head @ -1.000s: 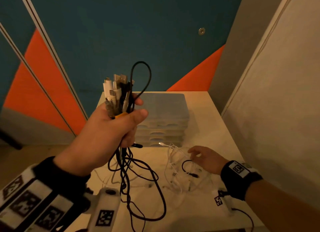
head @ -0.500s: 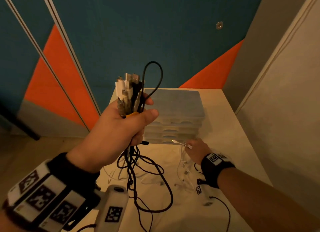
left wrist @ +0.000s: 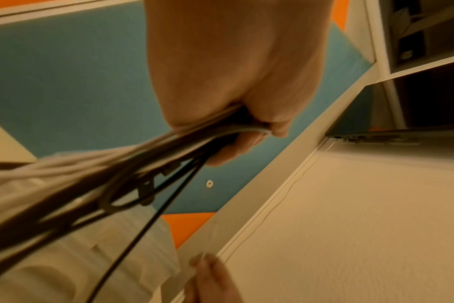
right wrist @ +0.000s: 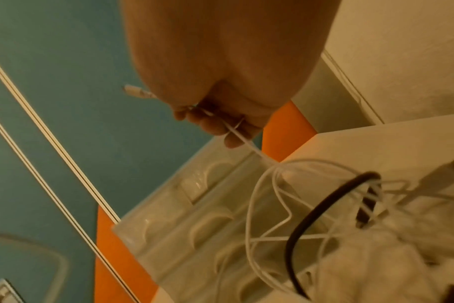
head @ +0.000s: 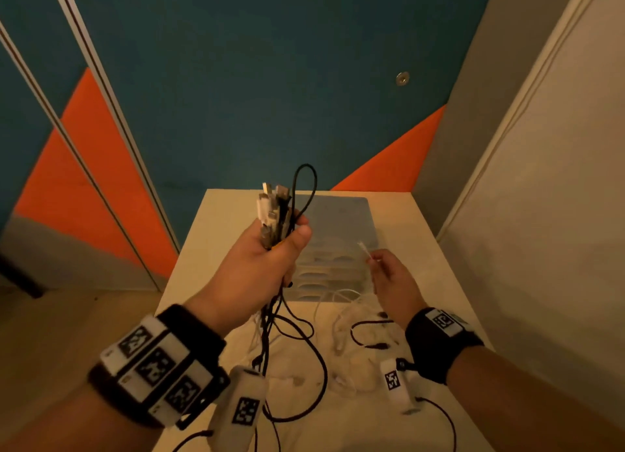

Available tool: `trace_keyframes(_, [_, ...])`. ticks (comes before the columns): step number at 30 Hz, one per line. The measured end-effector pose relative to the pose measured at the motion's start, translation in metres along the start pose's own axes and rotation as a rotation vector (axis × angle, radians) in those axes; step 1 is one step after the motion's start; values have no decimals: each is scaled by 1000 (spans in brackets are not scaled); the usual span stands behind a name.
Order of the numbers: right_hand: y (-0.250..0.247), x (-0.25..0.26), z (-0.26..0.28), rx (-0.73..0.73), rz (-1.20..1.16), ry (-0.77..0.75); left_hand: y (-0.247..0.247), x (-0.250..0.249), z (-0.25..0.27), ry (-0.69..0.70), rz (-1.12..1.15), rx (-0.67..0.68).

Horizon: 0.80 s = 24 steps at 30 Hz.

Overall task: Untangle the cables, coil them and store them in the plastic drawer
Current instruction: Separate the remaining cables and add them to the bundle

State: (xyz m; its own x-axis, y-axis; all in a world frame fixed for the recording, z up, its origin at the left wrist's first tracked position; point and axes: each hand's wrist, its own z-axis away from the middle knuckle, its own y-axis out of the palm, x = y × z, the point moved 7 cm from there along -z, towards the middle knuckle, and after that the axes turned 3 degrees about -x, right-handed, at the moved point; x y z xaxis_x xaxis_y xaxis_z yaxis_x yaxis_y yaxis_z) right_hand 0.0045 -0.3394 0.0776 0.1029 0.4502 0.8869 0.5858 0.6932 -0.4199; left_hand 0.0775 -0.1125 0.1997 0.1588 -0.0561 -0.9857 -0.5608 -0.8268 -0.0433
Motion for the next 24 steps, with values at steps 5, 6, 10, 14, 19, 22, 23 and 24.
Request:
trace_keyframes(5, [-13, 52, -5, -37, -131, -95, 32, 26, -17, -78, 10, -33])
trace_keyframes(6, [-10, 62, -4, -14, -138, -127, 37, 28, -19, -80, 12, -35])
trace_keyframes(10, [-10, 95, 4, 36, -156, -252, 62, 21, -26, -26, 35, -28])
trace_keyframes(14, [-9, 110, 10, 100, -201, -248, 74, 18, -26, -22, 76, -57])
trace_keyframes(19, [-6, 112, 16, 196, -229, -222, 77, 18, -29, -22, 74, -124])
trace_keyframes(22, [0, 103, 17, 258, -139, -213, 76, 19, -31, -62, 108, -129])
trace_keyframes(23, [3, 96, 18, 277, -84, -208, 75, 17, -32, -71, 108, -141])
trace_keyframes(24, [8, 85, 18, 299, -29, -193, 72, 14, -34, -74, 114, -161])
